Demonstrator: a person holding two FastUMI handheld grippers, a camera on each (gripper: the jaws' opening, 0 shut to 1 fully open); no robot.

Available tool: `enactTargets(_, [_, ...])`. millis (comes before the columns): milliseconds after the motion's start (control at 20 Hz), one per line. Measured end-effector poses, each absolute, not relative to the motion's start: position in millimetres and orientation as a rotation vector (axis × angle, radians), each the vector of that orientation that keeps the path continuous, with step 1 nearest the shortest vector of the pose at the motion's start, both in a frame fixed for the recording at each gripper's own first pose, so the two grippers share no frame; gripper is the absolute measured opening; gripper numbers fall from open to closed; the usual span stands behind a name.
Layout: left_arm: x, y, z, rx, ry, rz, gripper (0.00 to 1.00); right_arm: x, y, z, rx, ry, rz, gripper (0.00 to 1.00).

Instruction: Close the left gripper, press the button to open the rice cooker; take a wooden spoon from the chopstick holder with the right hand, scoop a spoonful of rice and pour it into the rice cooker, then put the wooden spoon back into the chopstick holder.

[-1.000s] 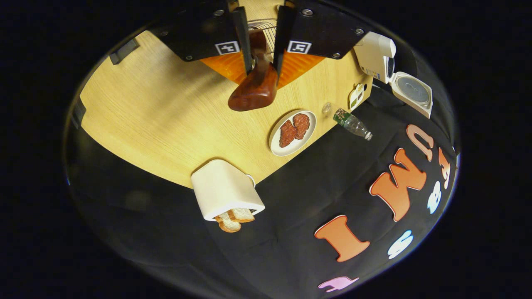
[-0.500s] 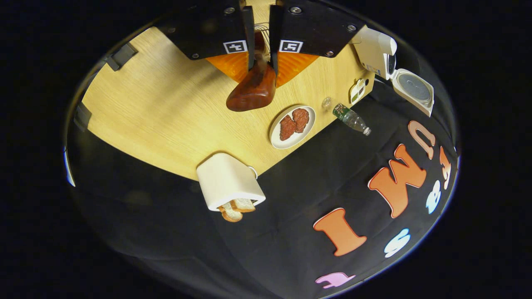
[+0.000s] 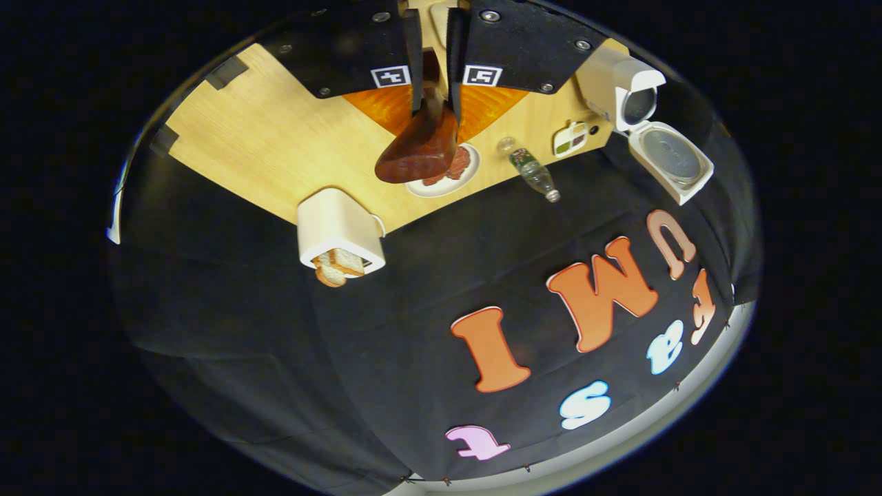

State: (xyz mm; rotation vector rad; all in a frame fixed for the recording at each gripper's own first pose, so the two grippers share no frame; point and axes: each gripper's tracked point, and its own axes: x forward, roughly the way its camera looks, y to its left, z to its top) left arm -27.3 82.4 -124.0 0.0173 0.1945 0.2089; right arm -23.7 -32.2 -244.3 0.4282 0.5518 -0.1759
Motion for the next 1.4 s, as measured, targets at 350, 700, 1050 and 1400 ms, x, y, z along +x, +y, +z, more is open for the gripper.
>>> enactTargets(350, [-31, 120, -133, 0.003, 0.213, 0.237, 0.88, -26, 71, -244, 0.382, 0.592, 0.027, 0.13])
enactTargets(700, [-43, 143, -144, 0.016, 0.236, 0.273, 0.93, -43, 113, -310, 0.107, 0.665, 0.103, 0.13])
enactTargets(1050, [-48, 166, -156, 0.017, 0.278, 0.3, 0.93, -64, 123, -366, -0.182, 0.656, 0.119, 0.12])
enactTargets(1400, [-39, 165, -170, 0.027, 0.322, 0.258, 0.93, -71, 139, -371, -0.202, 0.582, 0.095, 0.12])
